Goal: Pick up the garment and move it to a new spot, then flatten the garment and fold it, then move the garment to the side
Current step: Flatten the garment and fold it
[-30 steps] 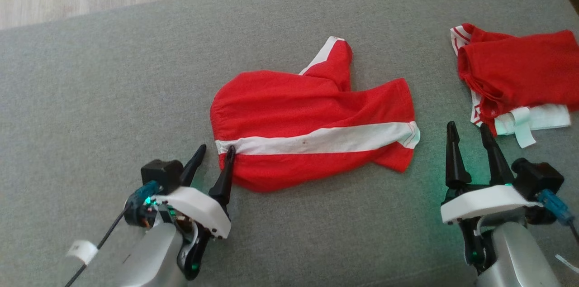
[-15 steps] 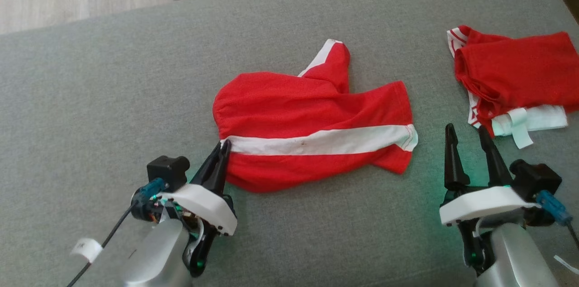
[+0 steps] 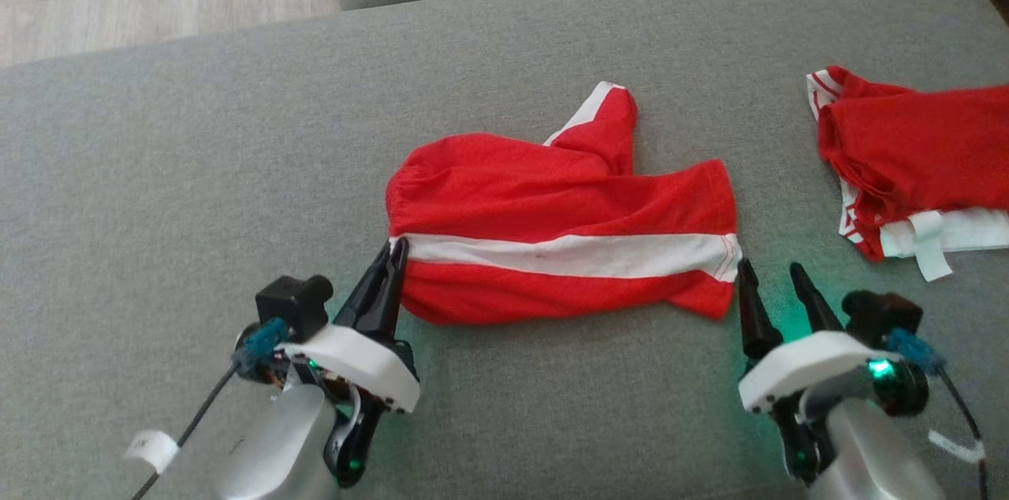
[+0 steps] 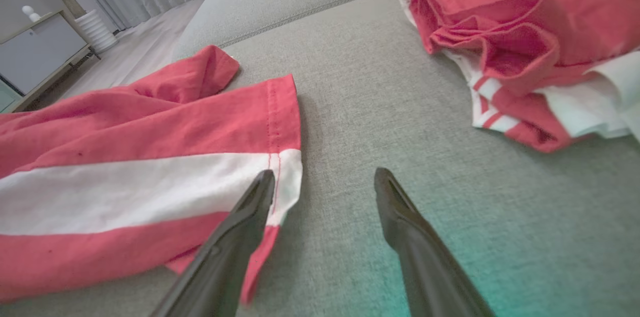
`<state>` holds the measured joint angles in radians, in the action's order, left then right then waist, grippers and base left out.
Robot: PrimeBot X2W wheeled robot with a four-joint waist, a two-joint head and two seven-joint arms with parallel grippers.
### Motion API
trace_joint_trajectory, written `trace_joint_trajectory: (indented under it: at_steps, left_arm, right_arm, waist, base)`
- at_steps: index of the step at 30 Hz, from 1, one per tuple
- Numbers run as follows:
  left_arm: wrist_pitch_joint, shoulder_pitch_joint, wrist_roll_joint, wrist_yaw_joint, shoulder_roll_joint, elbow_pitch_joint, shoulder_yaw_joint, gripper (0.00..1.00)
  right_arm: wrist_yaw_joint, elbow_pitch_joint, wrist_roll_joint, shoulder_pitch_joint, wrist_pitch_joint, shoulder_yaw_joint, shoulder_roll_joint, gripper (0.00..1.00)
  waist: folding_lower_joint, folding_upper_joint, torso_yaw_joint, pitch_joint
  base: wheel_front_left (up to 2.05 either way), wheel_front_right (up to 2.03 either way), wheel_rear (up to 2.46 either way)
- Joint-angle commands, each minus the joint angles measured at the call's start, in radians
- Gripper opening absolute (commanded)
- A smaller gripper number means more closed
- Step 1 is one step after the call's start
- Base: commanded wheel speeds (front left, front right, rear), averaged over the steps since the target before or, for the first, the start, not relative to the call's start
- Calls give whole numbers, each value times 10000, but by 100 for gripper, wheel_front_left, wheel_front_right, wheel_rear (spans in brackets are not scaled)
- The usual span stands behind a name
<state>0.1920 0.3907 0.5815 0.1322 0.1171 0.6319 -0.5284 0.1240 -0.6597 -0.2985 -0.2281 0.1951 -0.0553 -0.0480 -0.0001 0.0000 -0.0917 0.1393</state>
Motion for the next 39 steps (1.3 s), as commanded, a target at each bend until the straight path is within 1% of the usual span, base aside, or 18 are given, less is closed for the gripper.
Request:
trace_joint_trajectory:
  at_steps: [1, 6, 11, 12, 13, 14, 15, 16, 17, 24, 29, 33, 39]
  left_arm:
    - [97, 123, 90, -36, 167, -360, 200, 0]
    - [92, 149, 96, -65, 150, -483, 136, 0]
    - [101, 189, 124, -98, 188, -530, 131, 0]
    - [104, 192, 129, -105, 194, -534, 128, 0]
    - [106, 194, 136, -113, 199, -538, 126, 0]
    - [108, 197, 142, -119, 204, -542, 123, 0]
    - [111, 201, 149, -125, 208, -545, 121, 0]
    - [113, 204, 156, -127, 211, -546, 116, 0]
    - [114, 207, 166, -128, 214, -546, 112, 0]
    - [148, 231, 219, -135, 243, -502, 95, 0]
    - [263, 221, 231, -154, 308, -513, 138, 0]
    - [430, 304, 72, -321, 511, -749, 267, 0]
    - [501, 747, -212, -308, 988, -1675, 317, 0]
  right_arm:
    - [67, -66, -217, -635, -46, -401, -22, 100]
    - [67, -661, -698, -1041, -67, -764, -22, 100]
    - [67, -1125, -828, -1269, 17, -964, -22, 100]
    - [67, -1201, -852, -1305, 39, -995, -22, 94]
    - [67, -1268, -882, -1341, 60, -1028, -22, 78]
    - [67, -1330, -920, -1375, 76, -1067, -22, 51]
    - [67, -1388, -976, -1406, 81, -1112, -22, 38]
    - [67, -1451, -1038, -1434, 65, -1167, -22, 16]
    - [67, -1500, -1076, -1465, 64, -1229, -22, 0]
    - [67, -1589, -1275, -1610, 259, -1450, -63, 0]
    - [67, -1057, -1336, -1614, 515, -1583, -295, 0]
    - [67, 125, -1209, -1588, 639, -1681, -705, 0]
    - [67, 2510, -1148, -1581, 662, -1647, -1433, 0]
  waist:
    - [1, 0, 53, 28]
    - [1, 0, 131, 126]
    - [1, 0, 152, 205]
    - [1, 0, 149, 213]
    - [1, 0, 146, 221]
    - [1, 0, 143, 229]
    - [1, 0, 139, 236]
    - [1, 0, 137, 238]
    - [1, 0, 131, 241]
    - [1, 0, 118, 205]
    - [1, 0, 115, 58]
    - [1, 0, 73, -102]
    - [1, 0, 71, -426]
  base:
    - [0, 0, 0]
    - [0, 0, 0]
    - [0, 0, 0]
    - [0, 0, 0]
    - [0, 0, 0]
    - [0, 0, 0]
    - [0, 0, 0]
    - [0, 0, 0]
    - [0, 0, 0]
    - [0, 0, 0]
    - [0, 0, 0]
    - [0, 0, 0]
    - [0, 0, 0]
